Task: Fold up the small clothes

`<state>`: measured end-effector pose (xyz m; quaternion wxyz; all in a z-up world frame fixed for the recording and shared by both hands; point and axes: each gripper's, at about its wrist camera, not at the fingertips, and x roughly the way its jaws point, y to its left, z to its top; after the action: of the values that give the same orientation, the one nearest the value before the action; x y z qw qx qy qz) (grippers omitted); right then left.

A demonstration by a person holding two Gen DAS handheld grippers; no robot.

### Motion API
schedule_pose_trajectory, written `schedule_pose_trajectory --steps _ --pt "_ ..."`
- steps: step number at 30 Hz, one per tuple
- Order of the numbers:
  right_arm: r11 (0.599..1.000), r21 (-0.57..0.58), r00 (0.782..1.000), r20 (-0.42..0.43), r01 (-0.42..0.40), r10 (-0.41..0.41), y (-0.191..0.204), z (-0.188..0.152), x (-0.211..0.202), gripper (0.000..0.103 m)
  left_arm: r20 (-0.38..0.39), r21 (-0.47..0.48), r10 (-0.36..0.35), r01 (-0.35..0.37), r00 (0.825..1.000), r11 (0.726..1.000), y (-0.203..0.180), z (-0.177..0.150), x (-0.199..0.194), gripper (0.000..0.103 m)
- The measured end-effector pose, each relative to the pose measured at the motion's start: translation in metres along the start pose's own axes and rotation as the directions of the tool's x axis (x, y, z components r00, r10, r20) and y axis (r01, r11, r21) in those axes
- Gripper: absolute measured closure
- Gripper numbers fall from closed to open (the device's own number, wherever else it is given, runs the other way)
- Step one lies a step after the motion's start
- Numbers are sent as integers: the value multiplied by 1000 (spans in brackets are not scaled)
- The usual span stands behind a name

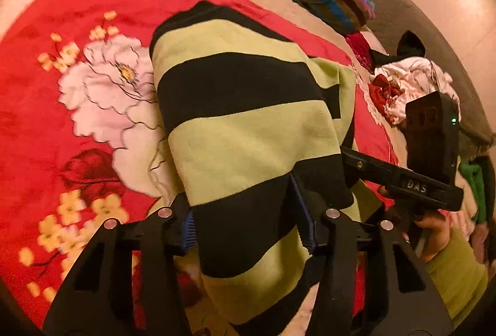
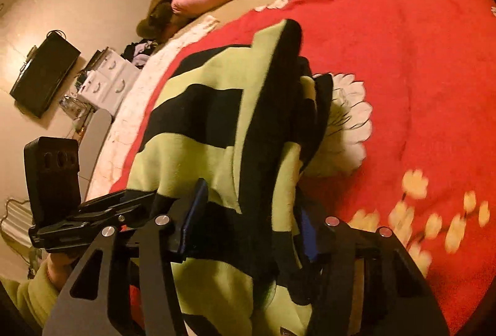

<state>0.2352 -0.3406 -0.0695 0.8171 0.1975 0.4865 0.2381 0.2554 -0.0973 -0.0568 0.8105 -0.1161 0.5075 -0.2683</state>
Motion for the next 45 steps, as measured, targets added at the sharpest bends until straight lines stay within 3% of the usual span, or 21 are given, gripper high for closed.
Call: schedule_pose_trajectory --steps 7,14,19,26,34,41,45 --pt "1000 -1 1000 -7 16 -16 36 -31 7 51 7 7 56 -56 998 998 6 -28 -35 60" --pt "990 -38 990 12 138 -138 49 -47 16 51 -6 3 107 -107 994 994 16 -50 -37 56" --pt "979 -5 979 16 203 -203 31 -51 12 44 20 43 161 -162 987 986 9 -53 -36 50" --pt "969 4 969 11 246 -246 24 -56 17 30 22 16 178 -178 984 984 12 -56 -34 41" --pt "962 -31 962 27 272 -271 33 -55 10 28 29 17 187 -187 982 982 12 -57 -37 34" --pt "958 -33 956 85 286 -282 43 -54 -10 17 53 21 193 -194 980 981 10 -58 -50 32" --pt "957 -29 950 130 289 -283 49 -54 -29 14 78 22 203 -205 976 978 7 -59 -63 25"
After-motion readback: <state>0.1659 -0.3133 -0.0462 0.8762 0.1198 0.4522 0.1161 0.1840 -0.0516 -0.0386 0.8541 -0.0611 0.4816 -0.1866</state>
